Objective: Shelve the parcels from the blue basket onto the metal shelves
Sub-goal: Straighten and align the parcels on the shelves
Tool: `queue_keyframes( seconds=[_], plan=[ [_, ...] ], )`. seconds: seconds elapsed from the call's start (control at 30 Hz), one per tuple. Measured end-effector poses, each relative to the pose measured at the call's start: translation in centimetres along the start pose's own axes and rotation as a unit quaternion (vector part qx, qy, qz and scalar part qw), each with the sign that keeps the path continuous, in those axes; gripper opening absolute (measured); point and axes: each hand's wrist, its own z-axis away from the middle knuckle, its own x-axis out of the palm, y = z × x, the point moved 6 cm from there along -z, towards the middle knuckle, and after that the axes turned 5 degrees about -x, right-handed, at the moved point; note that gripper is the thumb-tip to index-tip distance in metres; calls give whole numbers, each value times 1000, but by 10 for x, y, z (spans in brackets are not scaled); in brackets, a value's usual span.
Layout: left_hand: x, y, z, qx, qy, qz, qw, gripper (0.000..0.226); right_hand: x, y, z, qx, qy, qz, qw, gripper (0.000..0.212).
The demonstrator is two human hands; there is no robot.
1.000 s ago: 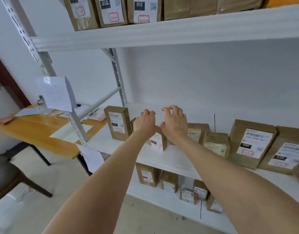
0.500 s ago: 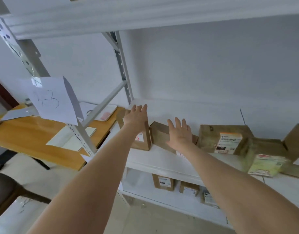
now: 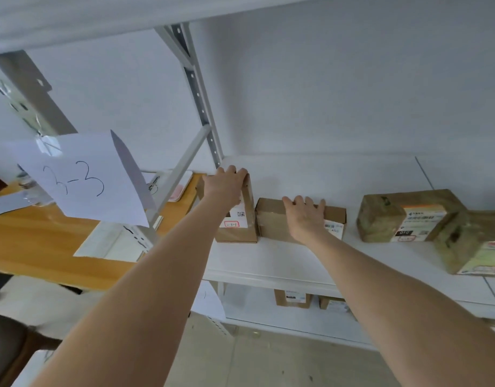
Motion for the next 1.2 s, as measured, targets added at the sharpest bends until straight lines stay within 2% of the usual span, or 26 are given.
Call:
queue_keyframes(
  seconds=[0.1,0.4,0.57,0.8,0.87,0.93,1.03,1.13,1.2],
  plan=[
    [0,-1,-2,5,-2,-3,1000,71,-1,-2,-1,-11,0,-5,1000,80],
    [-3,5,-9,7,25,-17,1000,65,-11,4,3,13,-19,29,999,101],
    [-3,12,-19,9,21,-15,1000,66,-10,10,-3,31,-6,21,999,98],
    [-3,7,-24,7,15,-11,1000,67,-8,7,-6,9,9,12,1000,98],
    [-3,6,-24,11,7,-17,1000,72,-5,8,-9,0,-2,3,1000,98],
    [-3,9,-23,16,-5,-39,999,88,-4,13,-10,5,-9,-9,1000,99],
    [-18,29,-22,53,23,-70,996,109,-11,26,-5,6,-24,0,1000,116],
    [-40,74,-15,141,89,-40,985,103,-26,56,6,11,-24,32,999,131],
    [-40,109,-11,175,85,-17,981,95,-33,91,13,47,-21,44,998,131]
  ],
)
